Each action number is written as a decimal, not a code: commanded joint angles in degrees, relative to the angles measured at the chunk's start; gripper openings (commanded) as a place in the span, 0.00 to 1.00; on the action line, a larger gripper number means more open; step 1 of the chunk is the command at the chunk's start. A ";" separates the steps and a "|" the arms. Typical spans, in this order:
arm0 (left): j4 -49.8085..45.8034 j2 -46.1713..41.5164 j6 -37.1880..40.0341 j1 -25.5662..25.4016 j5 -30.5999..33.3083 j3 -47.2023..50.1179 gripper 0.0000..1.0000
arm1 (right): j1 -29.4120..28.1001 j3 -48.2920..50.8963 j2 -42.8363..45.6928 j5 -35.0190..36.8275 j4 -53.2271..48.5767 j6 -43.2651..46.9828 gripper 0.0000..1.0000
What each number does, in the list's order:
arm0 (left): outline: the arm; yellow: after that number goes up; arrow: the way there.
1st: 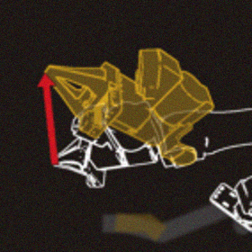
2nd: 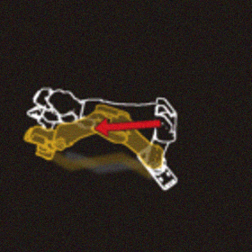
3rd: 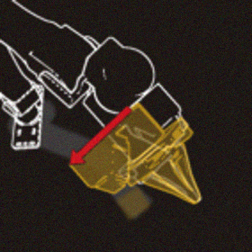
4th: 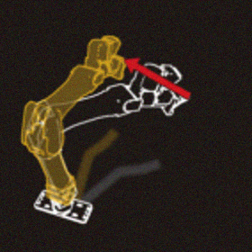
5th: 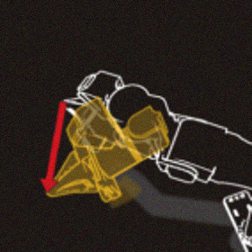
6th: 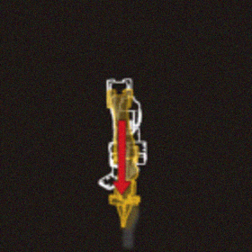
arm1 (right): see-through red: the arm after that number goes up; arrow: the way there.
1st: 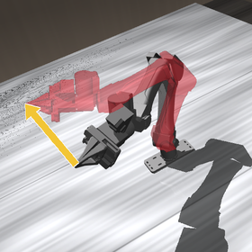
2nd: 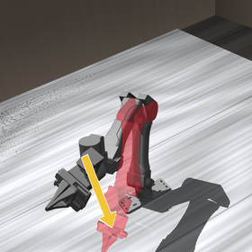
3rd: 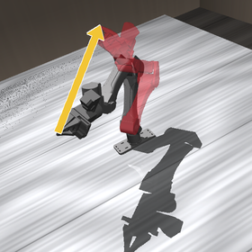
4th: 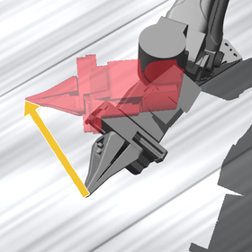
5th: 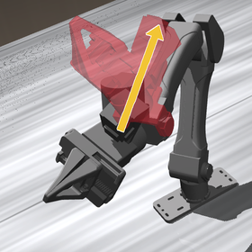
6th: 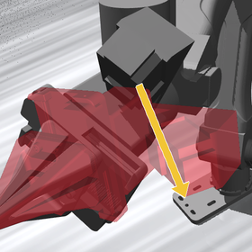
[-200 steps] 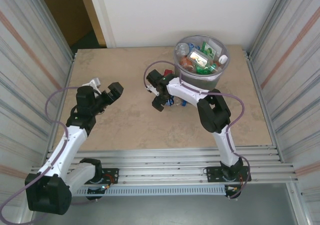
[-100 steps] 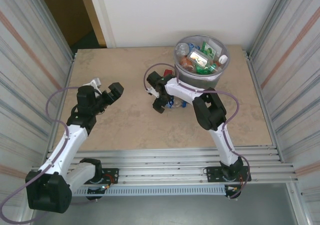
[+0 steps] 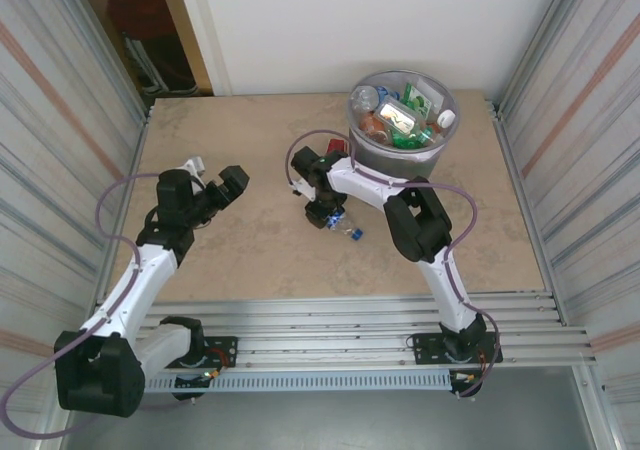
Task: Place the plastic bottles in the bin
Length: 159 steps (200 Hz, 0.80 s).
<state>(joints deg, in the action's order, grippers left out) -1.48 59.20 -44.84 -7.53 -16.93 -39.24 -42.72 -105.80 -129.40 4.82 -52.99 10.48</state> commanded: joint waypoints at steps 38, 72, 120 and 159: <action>0.57 0.32 1.49 0.76 -1.43 -1.71 0.99 | -2.37 -6.26 10.31 1.46 -4.15 -6.05 0.37; -0.43 0.77 2.72 0.85 -0.78 -3.01 0.99 | -3.21 -11.62 17.62 2.39 -7.06 -9.57 0.34; -1.03 3.50 4.14 0.93 -2.14 -6.10 0.99 | -2.60 -19.73 25.18 6.47 -10.27 -12.23 0.34; -1.65 5.46 5.28 0.94 -3.10 -8.62 0.99 | 0.19 -27.90 27.84 9.69 -12.06 -10.00 0.35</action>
<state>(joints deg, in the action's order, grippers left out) -2.13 64.01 -41.76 -7.07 -18.46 -44.91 -44.56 -129.60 -103.35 10.92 -61.71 0.40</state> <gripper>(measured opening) 0.987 0.508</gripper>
